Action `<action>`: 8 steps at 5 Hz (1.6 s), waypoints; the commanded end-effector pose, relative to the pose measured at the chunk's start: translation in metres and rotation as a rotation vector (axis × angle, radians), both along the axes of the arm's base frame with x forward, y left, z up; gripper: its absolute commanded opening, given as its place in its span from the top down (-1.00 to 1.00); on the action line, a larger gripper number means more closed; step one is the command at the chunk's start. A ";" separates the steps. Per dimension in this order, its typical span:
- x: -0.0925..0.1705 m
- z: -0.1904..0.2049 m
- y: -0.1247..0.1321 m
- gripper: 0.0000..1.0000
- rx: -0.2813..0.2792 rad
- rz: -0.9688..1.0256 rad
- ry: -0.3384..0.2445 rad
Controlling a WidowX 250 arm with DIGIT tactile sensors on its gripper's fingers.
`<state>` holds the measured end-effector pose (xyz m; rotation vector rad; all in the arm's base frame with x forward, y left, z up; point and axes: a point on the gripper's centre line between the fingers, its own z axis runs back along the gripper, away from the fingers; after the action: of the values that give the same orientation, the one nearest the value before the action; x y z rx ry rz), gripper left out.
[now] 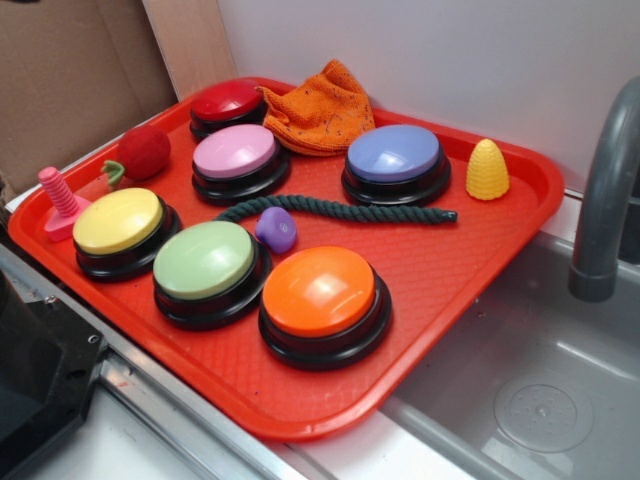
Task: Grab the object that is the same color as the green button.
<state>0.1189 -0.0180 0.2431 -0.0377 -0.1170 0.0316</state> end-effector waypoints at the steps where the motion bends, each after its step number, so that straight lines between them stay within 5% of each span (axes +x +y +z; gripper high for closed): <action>1: 0.000 0.000 0.000 -1.00 0.000 0.000 0.000; 4: 0.075 -0.059 -0.008 -1.00 0.150 -0.408 -0.149; 5: 0.109 -0.087 -0.021 -1.00 0.168 -0.585 -0.256; 7: 0.153 -0.142 -0.027 -1.00 0.078 -0.790 -0.291; 8: 0.171 -0.166 -0.031 -1.00 0.083 -0.818 -0.262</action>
<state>0.2809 -0.0390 0.0594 -0.0305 -0.2970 -0.7791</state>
